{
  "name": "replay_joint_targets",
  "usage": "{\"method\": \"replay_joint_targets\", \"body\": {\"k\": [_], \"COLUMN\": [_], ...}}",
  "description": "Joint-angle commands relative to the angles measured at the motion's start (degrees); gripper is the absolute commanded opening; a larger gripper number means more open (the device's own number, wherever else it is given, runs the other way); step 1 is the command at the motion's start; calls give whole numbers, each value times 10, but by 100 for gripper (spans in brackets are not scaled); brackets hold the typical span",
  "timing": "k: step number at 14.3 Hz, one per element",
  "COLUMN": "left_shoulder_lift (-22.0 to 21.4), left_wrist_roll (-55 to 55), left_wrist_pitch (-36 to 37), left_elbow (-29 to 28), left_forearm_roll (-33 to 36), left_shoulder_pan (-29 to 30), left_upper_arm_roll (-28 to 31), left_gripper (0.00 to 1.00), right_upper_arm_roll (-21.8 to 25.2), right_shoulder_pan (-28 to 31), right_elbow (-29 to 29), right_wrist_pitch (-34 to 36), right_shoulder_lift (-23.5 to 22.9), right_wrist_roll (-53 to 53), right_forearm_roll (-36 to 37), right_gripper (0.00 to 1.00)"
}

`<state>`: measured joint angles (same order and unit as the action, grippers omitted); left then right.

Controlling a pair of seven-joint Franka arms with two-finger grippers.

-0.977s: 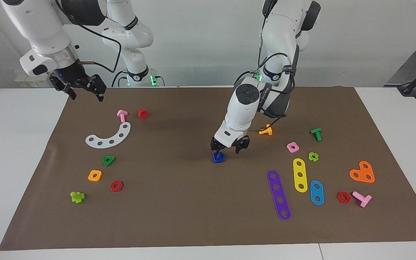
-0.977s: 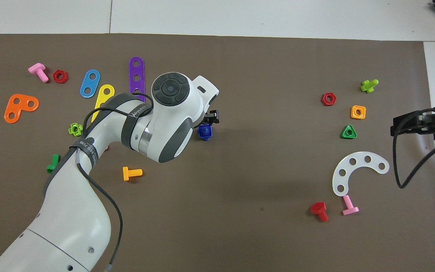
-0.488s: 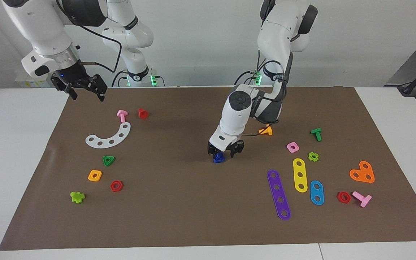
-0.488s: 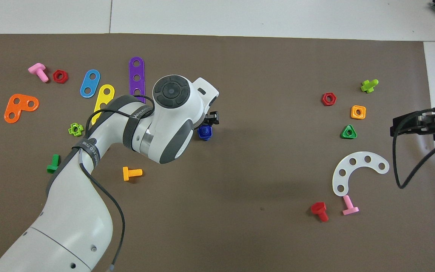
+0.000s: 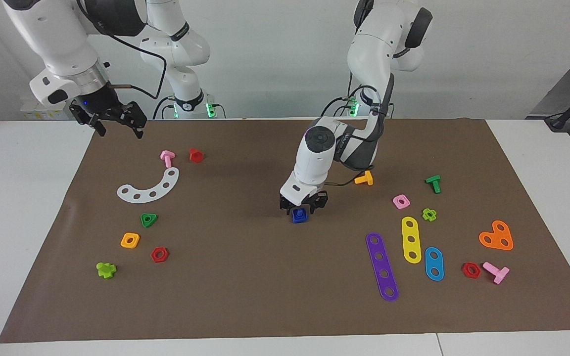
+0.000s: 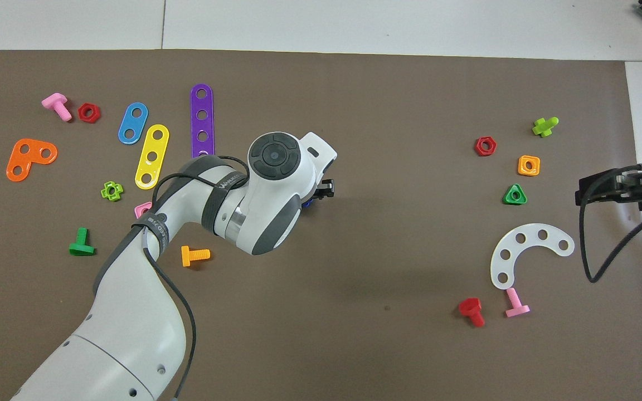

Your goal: Unscrew and place screws in storage area

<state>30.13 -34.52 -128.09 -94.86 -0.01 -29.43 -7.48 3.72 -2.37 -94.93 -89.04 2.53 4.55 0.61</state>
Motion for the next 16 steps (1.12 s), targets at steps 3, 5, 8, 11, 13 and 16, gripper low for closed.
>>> {"method": "replay_joint_targets", "body": {"k": [3,5,8,11,13,16], "left_shoulder_lift": [12,13,19,21,21,21], "left_wrist_roll": [-15,-14,-14,-14,-13,-12], "left_wrist_pitch": [-7,-3,12,16,14,13], "left_elbow": [2,9,25,34,33,29], "left_forearm_roll": [35,36,55,64,66,66], "left_shoulder_pan": [-15,-15,-15,-15,-15,-15], "left_upper_arm_roll": [10,11,10,10,10,10], "left_gripper": [78,77,77,76,72,65], "right_upper_arm_roll": [-4,-4,-3,-3,-2,0], "right_shoulder_pan": [10,10,10,11,12,12], "right_elbow": [-25,-27,-27,-31,-32,-32], "right_wrist_pitch": [1,-1,-2,-2,-3,-4], "right_shoulder_lift": [21,22,23,24,24,24], "right_wrist_roll": [-21,-21,-21,-22,-34,-40], "right_forearm_roll": [-4,-4,-4,-4,-4,-4], "right_gripper": [100,100,100,100,100,100]}}
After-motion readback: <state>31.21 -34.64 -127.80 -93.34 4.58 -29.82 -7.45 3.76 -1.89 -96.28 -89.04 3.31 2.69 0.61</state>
